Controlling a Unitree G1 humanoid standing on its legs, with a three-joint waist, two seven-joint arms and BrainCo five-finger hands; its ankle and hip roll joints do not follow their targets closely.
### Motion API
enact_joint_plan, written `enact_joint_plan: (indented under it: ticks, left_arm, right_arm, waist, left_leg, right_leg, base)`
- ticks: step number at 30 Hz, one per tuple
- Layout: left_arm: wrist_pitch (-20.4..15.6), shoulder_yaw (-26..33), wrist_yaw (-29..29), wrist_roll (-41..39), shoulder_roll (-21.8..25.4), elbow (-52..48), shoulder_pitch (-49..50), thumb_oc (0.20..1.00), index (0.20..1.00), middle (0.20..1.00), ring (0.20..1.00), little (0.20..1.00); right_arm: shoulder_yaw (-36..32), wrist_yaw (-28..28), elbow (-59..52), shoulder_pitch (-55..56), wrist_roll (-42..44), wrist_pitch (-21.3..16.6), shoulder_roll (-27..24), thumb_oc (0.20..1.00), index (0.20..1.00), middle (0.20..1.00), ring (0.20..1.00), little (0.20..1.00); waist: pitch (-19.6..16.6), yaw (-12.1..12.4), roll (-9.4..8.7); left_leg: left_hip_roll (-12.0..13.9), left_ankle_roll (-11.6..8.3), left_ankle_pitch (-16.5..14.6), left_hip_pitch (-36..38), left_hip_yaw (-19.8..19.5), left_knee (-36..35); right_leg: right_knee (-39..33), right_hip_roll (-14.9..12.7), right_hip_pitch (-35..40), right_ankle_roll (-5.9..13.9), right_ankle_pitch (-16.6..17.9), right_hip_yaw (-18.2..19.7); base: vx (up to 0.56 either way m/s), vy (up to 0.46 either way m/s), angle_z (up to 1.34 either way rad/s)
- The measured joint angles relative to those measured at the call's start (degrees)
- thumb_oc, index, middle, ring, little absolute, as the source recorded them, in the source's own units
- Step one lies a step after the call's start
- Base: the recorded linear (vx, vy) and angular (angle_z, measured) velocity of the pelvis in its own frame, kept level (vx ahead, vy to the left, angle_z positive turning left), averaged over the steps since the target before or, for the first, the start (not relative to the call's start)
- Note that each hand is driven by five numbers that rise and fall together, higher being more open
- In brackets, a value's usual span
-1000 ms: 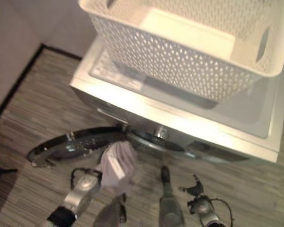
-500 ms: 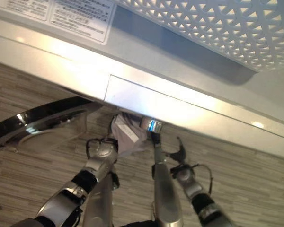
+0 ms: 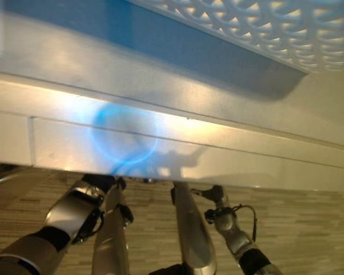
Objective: Grab the laundry basket,head to the washer,open it,put in the laundry and shut it.
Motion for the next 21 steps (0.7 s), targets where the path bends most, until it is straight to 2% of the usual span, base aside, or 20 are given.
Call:
enact_joint_plan:
  ticks: [5, 8, 10, 12, 14, 15, 16, 18, 19, 21]
  left_arm:
    - [-0.1, 0.2, 2.22, -0.18, 2.55, 0.94, -5.64, 0.2, 0.2, 0.2, 0.2, 0.2]
    - [0.11, -3.89, 2.66, -0.4, 7.18, 8.46, -17.57, 0.2, 0.2, 0.2, 0.2, 0.2]
    - [0.89, -3.49, 2.5, -3.52, 9.86, 13.38, -22.87, 0.2, 0.2, 0.2, 0.2, 0.2]
    - [-0.14, -3.75, 2.38, -7.07, 12.79, 16.37, -25.03, 0.2, 0.2, 0.2, 0.2, 0.2]
    - [1.77, -7.59, 1.04, -9.81, 14.63, 16.92, -27.89, 0.2, 0.2, 0.2, 0.2, 0.2]
    - [2.01, -12.74, -0.21, -11.09, 16.03, 16.87, -29.04, 0.2, 0.2, 0.2, 0.2, 0.2]
    - [2.89, -14.82, -1.1, -12.11, 16.25, 16.87, -30.54, 0.2, 0.2, 0.2, 0.2, 0.2]
    - [2.69, -17.78, -1.62, -16.39, 16.75, 14.21, -31.62, 0.2, 0.2, 0.2, 0.2, 0.2]
    - [1.76, -17.09, -0.97, -21.09, 16.64, 8.51, -31.4, 0.2, 0.2, 0.2, 0.2, 0.2]
    - [-3.14, -16.46, 0.15, -22.5, 16.49, -1.97, -30.11, 0.2, 0.2, 0.2, 0.2, 0.2]
  right_arm:
    - [0.19, -0.18, -0.96, 0.25, 0.18, -1.37, -1.26, 1.0, 1.0, 1.0, 1.0, 1.0]
    - [-0.67, -0.31, -3.67, -0.11, 0.74, -2.78, -1.15, 1.0, 1.0, 1.0, 1.0, 1.0]
    - [-1.11, -0.4, -5.04, -0.09, 1.4, -2.93, -1.39, 1.0, 1.0, 1.0, 1.0, 1.0]
    - [-1.0, -0.18, -6.11, -0.16, 2.31, -3.63, -1.57, 1.0, 1.0, 1.0, 1.0, 1.0]
    - [-1.99, 0.28, -7.74, -0.09, 2.94, -3.86, -3.51, 1.0, 1.0, 1.0, 1.0, 1.0]
    - [-3.61, 0.47, -8.68, 0.01, 2.99, -3.95, -4.77, 1.0, 1.0, 1.0, 1.0, 1.0]
    - [-5.57, 0.68, -9.22, -0.05, 3.03, -3.93, -5.9, 1.0, 1.0, 1.0, 1.0, 1.0]
    - [-9.49, 1.16, -8.14, -0.31, 4.17, -3.9, -6.27, 1.0, 1.0, 1.0, 1.0, 1.0]
    - [-12.47, 1.09, -7.75, -0.17, 5.23, -3.85, -5.98, 1.0, 1.0, 1.0, 1.0, 1.0]
    - [-13.45, 1.02, -7.89, 0.57, 5.2, -3.78, -5.84, 1.0, 1.0, 1.0, 1.0, 1.0]
  waist:
    - [-0.51, -0.75, -0.07]
    - [-1.8, -1.48, -1.0]
    - [-1.8, -1.69, -1.0]
    - [-1.8, -2.62, -1.0]
    - [-1.78, -2.36, -0.9]
    - [-1.75, -2.01, -0.86]
    - [-1.73, -1.46, -0.84]
    - [-1.72, -1.13, -0.81]
    - [-1.71, -0.79, -0.79]
    - [-1.74, -0.74, -0.83]
  left_leg:
    - [1.52, -1.17, -0.99, -4.83, -1.28, 3.43]
    - [3.09, -1.91, -1.98, -13.29, -2.67, 8.57]
    - [3.84, -2.16, -2.32, -15.01, -2.84, 9.8]
    - [4.6, -2.44, -2.52, -15.86, -2.86, 10.48]
    - [5.35, -2.95, -2.71, -17.53, -3.09, 11.88]
    - [5.51, -3.01, -2.66, -18.38, -3.17, 12.31]
    - [5.58, -2.87, -2.73, -19.2, -3.23, 12.78]
    - [5.25, -2.73, -2.28, -20.14, -3.72, 12.93]
    - [4.84, -2.81, -1.72, -20.71, -3.92, 12.59]
    - [4.39, -3.04, -1.1, -20.75, -3.97, 11.44]
  right_leg:
    - [0.09, 1.63, -2.97, -0.65, 0.41, -0.8]
    - [2.83, 2.79, -9.91, -1.38, 0.28, -1.5]
    - [2.84, 3.42, -11.16, -1.91, 0.7, -1.37]
    - [2.88, 4.07, -11.79, -2.11, 0.81, -1.36]
    - [3.01, 4.85, -13.12, -2.69, 1.1, -1.36]
    - [3.49, 4.96, -14.02, -2.71, 1.11, -1.2]
    - [3.86, 5.05, -14.77, -2.76, 1.2, -1.09]
    - [4.14, 4.87, -15.63, -2.73, 1.37, -1.13]
    - [4.26, 4.58, -16.23, -2.63, 1.75, -1.21]
    - [4.6, 4.21, -16.86, -2.63, 1.71, -0.99]
  base:
    - [0.04, -0.085, 0.0]
    - [0.08, -0.105, -0.03]
    - [0.07, -0.065, -0.09]
    - [0.08, -0.045, -0.11]
    - [0.1, -0.038, -0.08]
    - [0.1, -0.039, -0.04]
    - [0.07, -0.033, 0.0]
    - [0.07, -0.043, 0.07]
    - [0.07, -0.063, 0.1]
    - [0.03, -0.044, 0.1]
